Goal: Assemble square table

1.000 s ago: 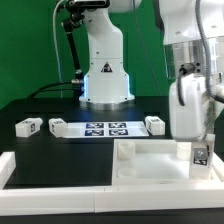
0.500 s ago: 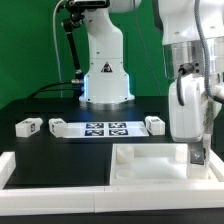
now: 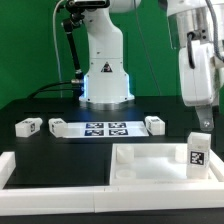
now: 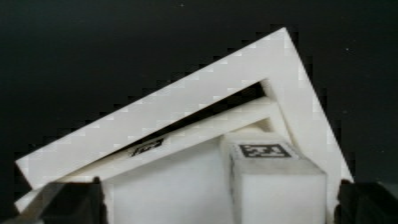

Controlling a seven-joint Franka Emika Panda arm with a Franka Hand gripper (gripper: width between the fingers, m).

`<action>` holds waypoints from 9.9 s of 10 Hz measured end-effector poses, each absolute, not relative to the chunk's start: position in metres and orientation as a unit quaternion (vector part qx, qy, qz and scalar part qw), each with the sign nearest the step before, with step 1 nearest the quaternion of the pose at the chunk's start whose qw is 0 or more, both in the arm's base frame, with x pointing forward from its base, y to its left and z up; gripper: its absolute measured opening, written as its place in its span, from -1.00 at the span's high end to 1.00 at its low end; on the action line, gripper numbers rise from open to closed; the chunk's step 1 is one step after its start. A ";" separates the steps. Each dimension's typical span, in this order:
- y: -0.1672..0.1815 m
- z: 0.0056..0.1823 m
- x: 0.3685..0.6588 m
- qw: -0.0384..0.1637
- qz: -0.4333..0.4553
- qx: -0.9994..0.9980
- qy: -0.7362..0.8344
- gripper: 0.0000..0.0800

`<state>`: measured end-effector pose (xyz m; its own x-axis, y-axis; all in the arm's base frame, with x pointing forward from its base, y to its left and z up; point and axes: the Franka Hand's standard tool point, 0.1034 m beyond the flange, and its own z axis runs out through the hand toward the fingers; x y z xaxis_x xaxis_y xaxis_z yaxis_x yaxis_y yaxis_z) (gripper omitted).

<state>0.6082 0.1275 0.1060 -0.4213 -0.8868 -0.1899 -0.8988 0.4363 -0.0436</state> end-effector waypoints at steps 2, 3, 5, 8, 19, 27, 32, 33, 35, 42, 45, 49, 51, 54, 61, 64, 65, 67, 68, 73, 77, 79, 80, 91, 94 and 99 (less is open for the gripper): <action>0.128 0.105 0.608 0.091 0.032 -0.530 0.842 -0.62; 0.127 0.104 0.608 0.091 0.032 -0.530 0.842 -0.62; 0.128 0.105 0.607 0.091 0.032 -0.535 0.839 -0.62; 0.133 0.115 0.589 0.097 0.028 -0.644 0.758 -0.62; 0.145 0.099 0.522 0.059 0.014 -0.812 0.580 -0.62; 0.127 0.081 0.465 0.048 -0.006 -0.966 0.253 -0.62; 0.125 0.079 0.462 0.041 -0.013 -0.994 0.105 -0.62; 0.123 0.077 0.459 0.039 -0.010 -0.996 0.074 -0.62; 0.119 0.064 0.431 0.026 0.020 -0.999 0.007 -0.62; 0.104 0.048 0.391 0.031 0.115 -0.993 -0.023 -0.62; 0.104 0.044 0.364 0.045 0.264 -0.963 -0.004 -0.62; 0.100 0.041 0.361 0.046 0.374 -0.926 0.000 -0.62; 0.101 0.032 0.351 0.005 0.390 -0.919 -0.051 -0.62; 0.099 0.033 0.351 0.007 0.396 -0.917 -0.045 -0.62; 0.101 0.012 0.333 -0.017 0.450 -0.893 -0.004 -0.62; 0.099 0.010 0.331 -0.021 0.453 -0.891 0.006 -0.59; 0.098 0.010 0.331 -0.020 0.453 -0.891 0.007 -0.59; 0.097 0.010 0.332 -0.019 0.454 -0.891 0.009 0.28; 0.097 0.010 0.332 -0.019 0.454 -0.891 0.010 0.27; 0.096 0.017 0.334 -0.016 0.460 -0.888 0.014 0.27; 0.086 0.097 0.395 0.017 0.440 -0.897 0.031 0.27; 0.075 0.123 0.417 0.003 0.394 -0.919 0.014 0.27; 0.076 0.122 0.411 0.005 0.397 -0.918 0.014 0.27; 0.048 0.170 0.535 0.010 0.023 -0.999 -0.019 0.27; 0.026 0.169 0.565 0.013 -0.085 -0.996 -0.035 0.27; -0.021 0.187 0.630 0.006 -0.207 -0.978 -0.006 0.27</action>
Offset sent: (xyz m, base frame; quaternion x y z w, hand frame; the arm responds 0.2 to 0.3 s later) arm 0.0000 0.0000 0.0000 0.0000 0.0000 0.0000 1.0000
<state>0.6301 -0.0213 0.1874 0.9139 0.0096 0.4059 0.0149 -0.9998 -0.0098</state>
